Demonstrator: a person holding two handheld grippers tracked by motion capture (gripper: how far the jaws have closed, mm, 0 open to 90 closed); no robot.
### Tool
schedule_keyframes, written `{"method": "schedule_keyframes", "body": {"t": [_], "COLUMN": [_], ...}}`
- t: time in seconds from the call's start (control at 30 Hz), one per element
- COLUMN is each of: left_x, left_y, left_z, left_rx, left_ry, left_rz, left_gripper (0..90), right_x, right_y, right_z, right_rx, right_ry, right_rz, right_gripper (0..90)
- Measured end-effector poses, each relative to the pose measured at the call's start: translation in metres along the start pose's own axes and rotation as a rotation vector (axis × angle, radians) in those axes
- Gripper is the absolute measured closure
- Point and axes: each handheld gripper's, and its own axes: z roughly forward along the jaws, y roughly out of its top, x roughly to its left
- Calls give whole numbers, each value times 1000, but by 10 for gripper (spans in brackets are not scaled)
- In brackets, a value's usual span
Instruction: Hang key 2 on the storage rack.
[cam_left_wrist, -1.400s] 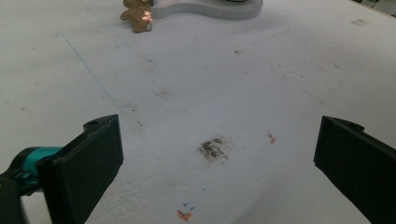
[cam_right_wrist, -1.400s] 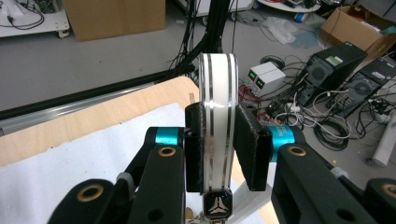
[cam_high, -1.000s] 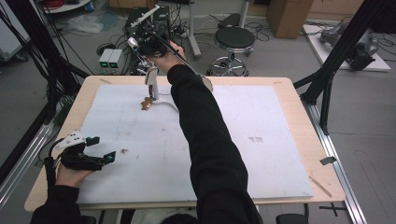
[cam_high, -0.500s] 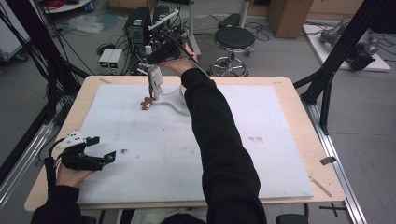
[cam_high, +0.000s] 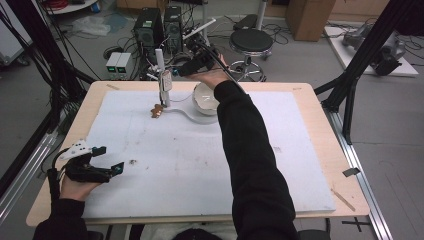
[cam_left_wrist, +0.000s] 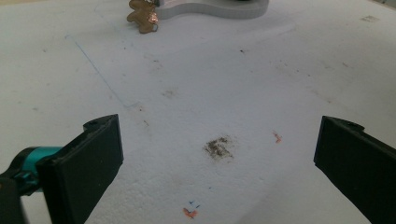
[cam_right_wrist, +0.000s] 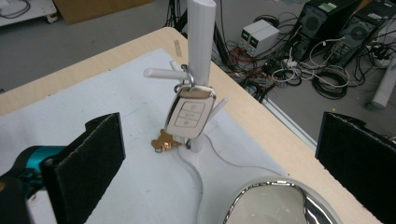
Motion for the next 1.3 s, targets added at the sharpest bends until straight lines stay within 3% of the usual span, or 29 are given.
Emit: {"method": "schedule_keyframes", "body": {"t": [0.33,0.47,0.7,1.3], "left_x": [-1,0,-1,-2], "left_y": [0,1,1,0], "left_z": [1,0,-1,1], "left_rx": [-4,-10,-14,-1], "left_ry": [5,7,7,4], "left_rz": [-1,1,-3,0], "left_gripper": [18,18,18,18], "right_x": [-4,-4,-4,-9], "right_y": [-24,-34,-52,-118], "right_z": [-13,-17,-27,-49], "right_rx": [-15,-2,-22,-69], "right_ry": [-11,-37,-33,-65], "right_rz": [9,9,24,74], "right_gripper": [5,5,5,5]}}
